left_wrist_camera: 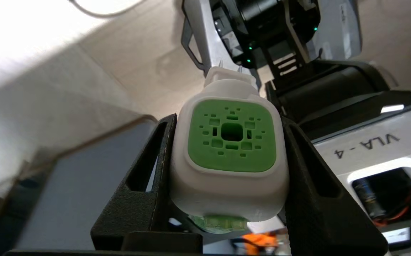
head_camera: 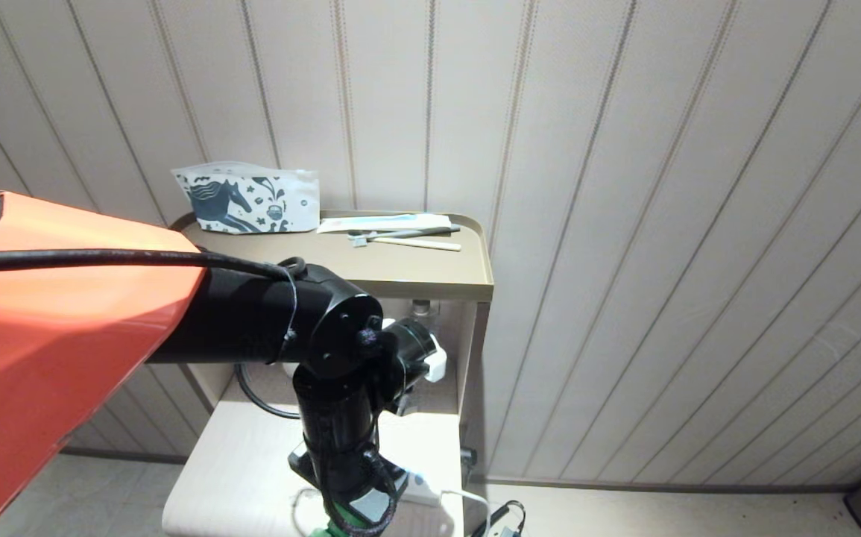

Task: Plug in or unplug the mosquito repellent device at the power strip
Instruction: Insert the plug into the socket

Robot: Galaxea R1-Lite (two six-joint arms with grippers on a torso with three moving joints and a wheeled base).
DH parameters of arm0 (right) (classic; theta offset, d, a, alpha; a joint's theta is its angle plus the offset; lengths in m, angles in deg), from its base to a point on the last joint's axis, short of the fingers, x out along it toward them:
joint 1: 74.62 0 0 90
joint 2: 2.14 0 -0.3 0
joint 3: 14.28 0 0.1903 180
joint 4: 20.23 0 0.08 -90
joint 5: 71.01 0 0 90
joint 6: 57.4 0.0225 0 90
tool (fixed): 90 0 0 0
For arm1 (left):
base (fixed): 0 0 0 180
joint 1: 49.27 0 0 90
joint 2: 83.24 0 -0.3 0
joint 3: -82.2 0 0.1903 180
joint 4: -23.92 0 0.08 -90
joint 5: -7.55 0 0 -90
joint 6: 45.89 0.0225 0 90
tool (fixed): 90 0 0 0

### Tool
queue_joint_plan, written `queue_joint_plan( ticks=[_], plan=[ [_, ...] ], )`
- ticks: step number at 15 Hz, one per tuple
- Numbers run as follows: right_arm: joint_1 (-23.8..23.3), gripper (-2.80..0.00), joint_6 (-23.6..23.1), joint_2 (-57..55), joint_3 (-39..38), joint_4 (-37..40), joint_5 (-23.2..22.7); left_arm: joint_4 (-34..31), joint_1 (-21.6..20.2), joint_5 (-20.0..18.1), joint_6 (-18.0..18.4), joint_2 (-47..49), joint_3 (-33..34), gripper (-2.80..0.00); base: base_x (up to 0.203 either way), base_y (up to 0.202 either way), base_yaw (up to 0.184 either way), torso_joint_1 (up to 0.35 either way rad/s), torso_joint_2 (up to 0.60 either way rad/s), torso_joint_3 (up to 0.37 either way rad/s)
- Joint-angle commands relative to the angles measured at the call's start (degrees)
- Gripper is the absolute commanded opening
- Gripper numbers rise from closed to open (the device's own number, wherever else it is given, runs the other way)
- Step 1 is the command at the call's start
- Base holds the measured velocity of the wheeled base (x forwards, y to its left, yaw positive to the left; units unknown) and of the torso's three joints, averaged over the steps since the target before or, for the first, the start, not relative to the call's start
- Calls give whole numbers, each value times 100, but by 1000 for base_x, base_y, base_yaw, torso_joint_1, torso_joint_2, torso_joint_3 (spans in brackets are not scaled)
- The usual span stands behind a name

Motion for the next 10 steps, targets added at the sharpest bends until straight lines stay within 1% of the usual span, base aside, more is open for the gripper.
queue_joint_plan(
  ticks=[1,2,5,7,10],
  plan=[
    [-4,-280,-8,3,0,3,-2,-26,0,-11,-416,57,61,-280,0,0,0,0,0,0],
    [4,-280,-8,3,0,3,-2,-23,-11,-11,-620,98,62,-280,0,0,0,0,0,0],
    [-3,-280,-8,3,0,3,-2,-9,-174,-24,-1020,193,40,-280,0,0,0,0,0,0],
    [5,-280,-8,3,0,3,-2,44,-255,-20,-1380,285,-1,-280,0,0,0,0,0,0],
    [4,-280,0,3,0,3,-2,79,-325,-20,-1771,439,-148,-280,0,0,0,0,0,0]
  ],
)
